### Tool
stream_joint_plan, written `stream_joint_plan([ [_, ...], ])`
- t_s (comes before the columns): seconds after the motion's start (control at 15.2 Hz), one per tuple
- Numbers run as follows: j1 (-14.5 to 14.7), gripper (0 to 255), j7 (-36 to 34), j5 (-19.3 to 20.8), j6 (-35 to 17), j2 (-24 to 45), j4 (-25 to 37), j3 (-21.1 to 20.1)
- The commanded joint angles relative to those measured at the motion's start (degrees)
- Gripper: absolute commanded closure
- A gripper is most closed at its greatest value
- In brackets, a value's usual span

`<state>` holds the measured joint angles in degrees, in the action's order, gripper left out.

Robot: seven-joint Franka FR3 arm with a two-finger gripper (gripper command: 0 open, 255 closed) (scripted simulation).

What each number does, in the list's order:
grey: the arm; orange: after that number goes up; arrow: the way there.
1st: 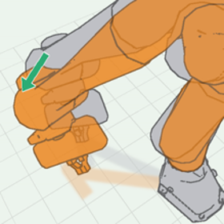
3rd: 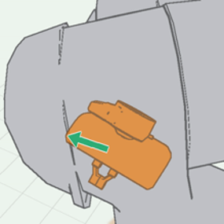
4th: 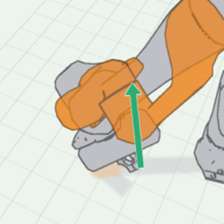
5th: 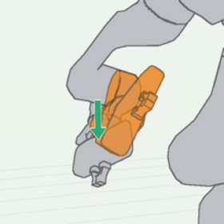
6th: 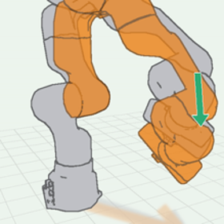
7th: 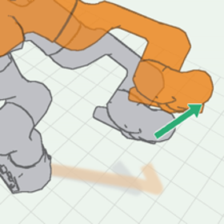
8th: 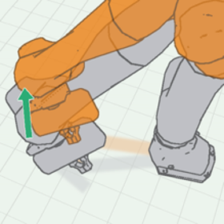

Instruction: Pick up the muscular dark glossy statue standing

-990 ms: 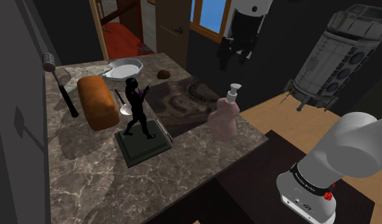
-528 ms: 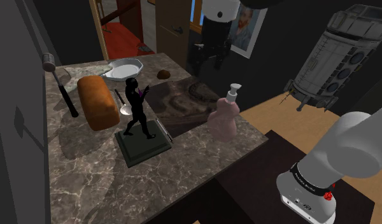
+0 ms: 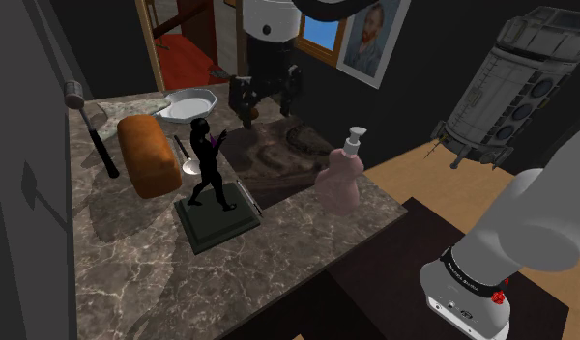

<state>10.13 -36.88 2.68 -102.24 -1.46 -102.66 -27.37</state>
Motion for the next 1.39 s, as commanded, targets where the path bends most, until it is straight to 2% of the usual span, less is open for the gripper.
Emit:
stream_joint_plan([
  [0.0,1.10,0,-2.44,1.71,-0.19,4.11,3.27,-1.26],
  [0.53,8.92,0,-10.47,9.97,4.19,22.24,22.78,-3.37],
  [0.99,8.31,0,-10.91,10.10,-1.65,22.17,16.82,-3.09],
  [1.12,8.31,0,-10.91,10.10,-1.66,22.17,16.81,-3.10],
  [1.19,8.34,255,-10.88,10.16,-1.56,22.32,17.05,-3.07],
  [1.32,8.35,255,-10.88,10.17,-1.51,22.35,17.12,-3.07],
])
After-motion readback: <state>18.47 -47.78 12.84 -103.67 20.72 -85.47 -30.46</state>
